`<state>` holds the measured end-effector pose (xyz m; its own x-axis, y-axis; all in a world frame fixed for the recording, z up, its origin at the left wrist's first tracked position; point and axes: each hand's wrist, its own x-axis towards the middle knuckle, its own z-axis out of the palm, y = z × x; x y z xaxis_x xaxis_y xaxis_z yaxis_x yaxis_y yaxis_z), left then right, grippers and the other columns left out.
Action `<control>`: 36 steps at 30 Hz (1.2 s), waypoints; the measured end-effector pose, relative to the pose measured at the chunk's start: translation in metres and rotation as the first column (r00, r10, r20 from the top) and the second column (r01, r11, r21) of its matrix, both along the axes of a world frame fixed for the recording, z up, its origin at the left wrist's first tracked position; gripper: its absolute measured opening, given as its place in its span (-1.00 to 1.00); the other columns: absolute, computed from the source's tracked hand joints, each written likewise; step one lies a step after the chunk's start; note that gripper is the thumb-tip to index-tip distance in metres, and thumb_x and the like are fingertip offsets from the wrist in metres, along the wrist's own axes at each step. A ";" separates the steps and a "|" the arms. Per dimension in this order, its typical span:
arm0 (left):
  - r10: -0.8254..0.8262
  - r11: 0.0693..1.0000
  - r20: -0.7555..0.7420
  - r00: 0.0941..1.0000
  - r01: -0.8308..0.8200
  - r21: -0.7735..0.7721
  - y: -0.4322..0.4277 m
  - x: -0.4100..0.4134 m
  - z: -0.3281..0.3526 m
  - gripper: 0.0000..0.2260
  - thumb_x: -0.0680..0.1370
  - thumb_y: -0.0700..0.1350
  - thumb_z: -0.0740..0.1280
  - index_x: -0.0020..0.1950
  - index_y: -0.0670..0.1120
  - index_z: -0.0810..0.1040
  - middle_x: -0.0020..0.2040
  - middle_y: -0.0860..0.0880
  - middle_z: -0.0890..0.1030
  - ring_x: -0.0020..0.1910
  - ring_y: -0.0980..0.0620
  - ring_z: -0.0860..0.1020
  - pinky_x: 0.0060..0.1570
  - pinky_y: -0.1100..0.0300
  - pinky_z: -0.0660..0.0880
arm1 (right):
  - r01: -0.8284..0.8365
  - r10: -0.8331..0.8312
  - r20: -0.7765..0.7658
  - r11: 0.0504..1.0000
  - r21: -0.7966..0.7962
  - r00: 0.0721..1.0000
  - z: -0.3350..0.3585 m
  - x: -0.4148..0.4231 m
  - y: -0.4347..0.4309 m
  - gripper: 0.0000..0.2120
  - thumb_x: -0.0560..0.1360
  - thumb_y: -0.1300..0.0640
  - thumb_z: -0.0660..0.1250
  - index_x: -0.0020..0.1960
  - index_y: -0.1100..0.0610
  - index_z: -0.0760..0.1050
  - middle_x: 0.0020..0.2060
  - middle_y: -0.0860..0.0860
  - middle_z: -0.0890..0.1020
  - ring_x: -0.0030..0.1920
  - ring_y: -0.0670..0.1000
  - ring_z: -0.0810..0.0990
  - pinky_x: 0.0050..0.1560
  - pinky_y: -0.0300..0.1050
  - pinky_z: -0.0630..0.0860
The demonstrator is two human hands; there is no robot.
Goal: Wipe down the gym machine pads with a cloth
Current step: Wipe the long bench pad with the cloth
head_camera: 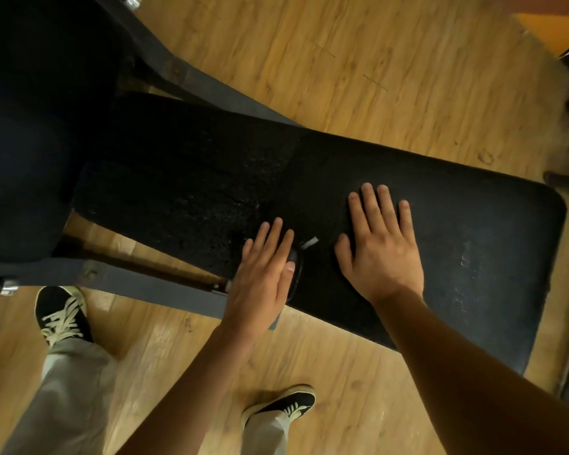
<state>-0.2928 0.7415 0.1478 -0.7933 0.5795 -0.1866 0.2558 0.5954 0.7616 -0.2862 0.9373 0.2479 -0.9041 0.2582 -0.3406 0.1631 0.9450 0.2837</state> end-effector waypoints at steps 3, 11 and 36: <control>-0.033 0.999 -0.009 0.999 0.033 -0.014 0.011 -0.020 0.002 -0.55 0.74 0.00 -0.02 0.63 -0.09 0.15 0.66 -0.08 0.02 0.65 0.03 -0.14 0.57 0.08 -0.21 | 0.008 -0.008 -0.021 1.000 -0.008 1.000 -0.001 0.001 0.001 -0.37 0.67 -0.13 -0.03 0.65 0.15 0.10 0.65 0.14 0.09 0.66 0.13 -0.06 0.63 0.22 -0.06; -0.045 0.998 -0.045 0.998 0.047 0.045 0.081 -0.105 0.002 -0.54 0.74 -0.05 0.03 0.65 -0.10 0.11 0.67 -0.10 0.04 0.65 -0.04 -0.07 0.60 -0.02 -0.09 | 0.004 -0.004 -0.051 1.000 0.004 0.999 -0.004 0.001 0.001 -0.38 0.65 -0.10 0.02 0.63 0.18 0.19 0.63 0.17 0.17 0.65 0.17 0.02 0.62 0.24 0.00; -0.058 0.998 -0.004 0.998 0.058 0.019 0.128 -0.163 0.004 -0.49 0.74 0.00 0.04 0.66 -0.12 0.05 0.68 -0.10 -0.05 0.65 -0.02 -0.13 0.60 -0.02 -0.14 | -0.004 0.005 -0.074 1.000 0.013 0.997 -0.009 0.001 0.002 -0.38 0.64 -0.08 0.05 0.62 0.20 0.20 0.61 0.19 0.20 0.64 0.19 0.06 0.61 0.26 0.03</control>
